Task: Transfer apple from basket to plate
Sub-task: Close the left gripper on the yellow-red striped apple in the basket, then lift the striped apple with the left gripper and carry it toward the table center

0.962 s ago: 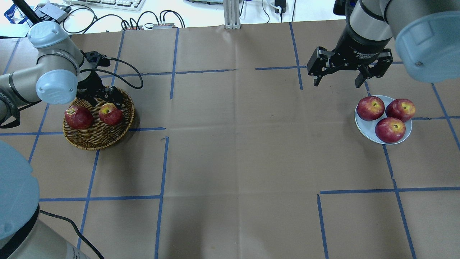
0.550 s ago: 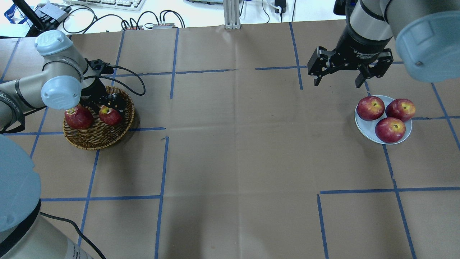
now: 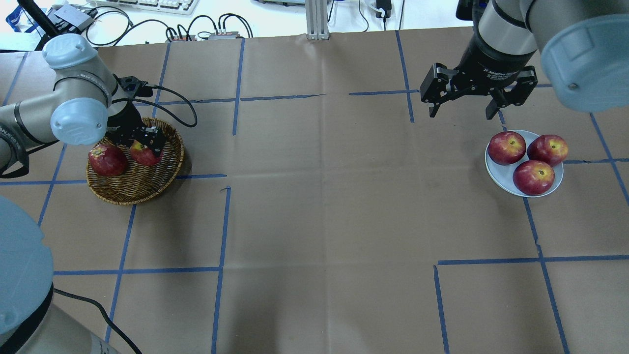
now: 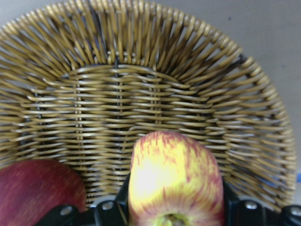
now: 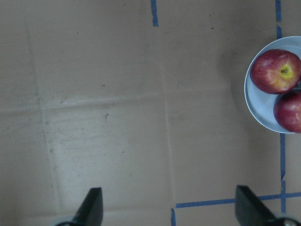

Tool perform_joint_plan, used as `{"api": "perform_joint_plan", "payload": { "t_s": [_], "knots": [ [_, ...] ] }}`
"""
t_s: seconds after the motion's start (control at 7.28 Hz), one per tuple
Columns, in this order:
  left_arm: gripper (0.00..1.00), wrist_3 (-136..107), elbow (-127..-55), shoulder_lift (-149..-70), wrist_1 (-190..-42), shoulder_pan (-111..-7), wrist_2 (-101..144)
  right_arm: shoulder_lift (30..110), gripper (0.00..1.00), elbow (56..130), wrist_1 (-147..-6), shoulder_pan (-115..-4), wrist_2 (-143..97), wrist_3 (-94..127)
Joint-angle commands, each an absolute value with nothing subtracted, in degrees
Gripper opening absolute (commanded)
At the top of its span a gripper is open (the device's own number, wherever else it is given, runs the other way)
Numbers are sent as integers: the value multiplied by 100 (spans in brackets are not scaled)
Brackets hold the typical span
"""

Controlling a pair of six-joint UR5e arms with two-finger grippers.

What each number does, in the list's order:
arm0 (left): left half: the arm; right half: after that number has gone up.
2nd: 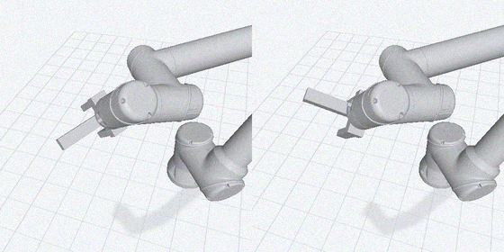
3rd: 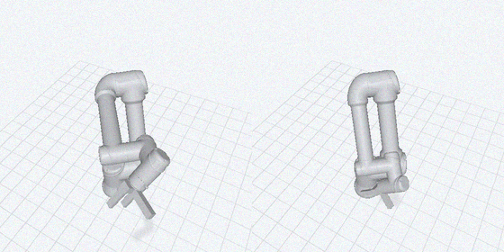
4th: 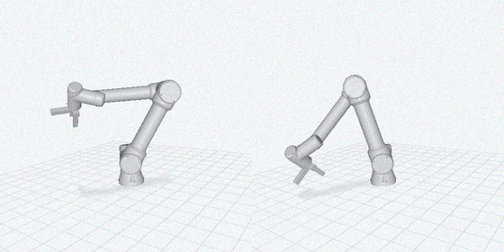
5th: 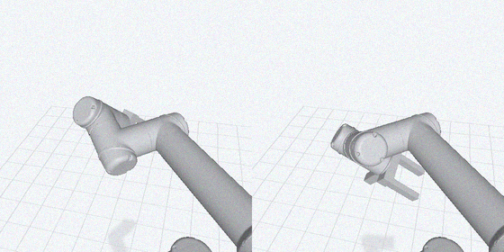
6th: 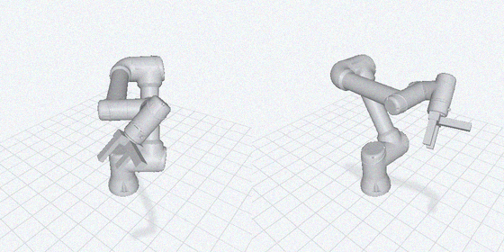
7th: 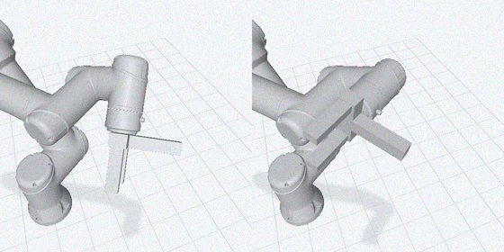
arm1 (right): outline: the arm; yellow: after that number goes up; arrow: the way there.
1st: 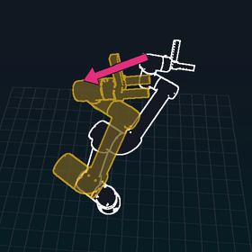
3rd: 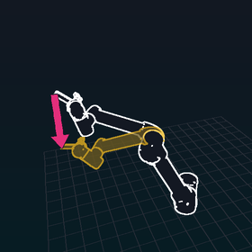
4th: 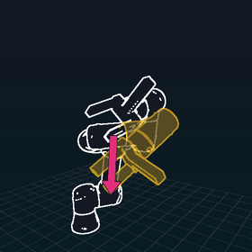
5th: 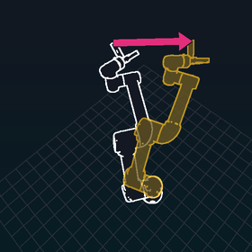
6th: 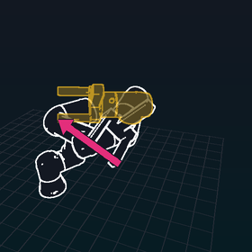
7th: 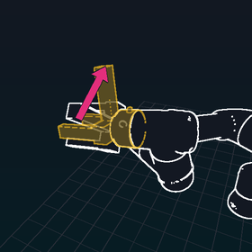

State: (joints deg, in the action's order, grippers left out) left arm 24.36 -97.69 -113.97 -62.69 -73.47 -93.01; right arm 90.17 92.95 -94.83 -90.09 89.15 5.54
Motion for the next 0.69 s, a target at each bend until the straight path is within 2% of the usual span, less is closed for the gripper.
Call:
{"api": "perform_joint_plan", "payload": {
  "t_s": [0.0, 0.55],
  "knots": [
    [47, 1158, -9659, -10822, -6976, -7967, -9281, 9009, 100, 9299, -9483, -9009, 8912, 562],
    [47, -2049, -9659, -10880, -6891, -10007, -9194, 9009, 100, 9299, -9483, -9009, 8912, 563]
  ]
}}
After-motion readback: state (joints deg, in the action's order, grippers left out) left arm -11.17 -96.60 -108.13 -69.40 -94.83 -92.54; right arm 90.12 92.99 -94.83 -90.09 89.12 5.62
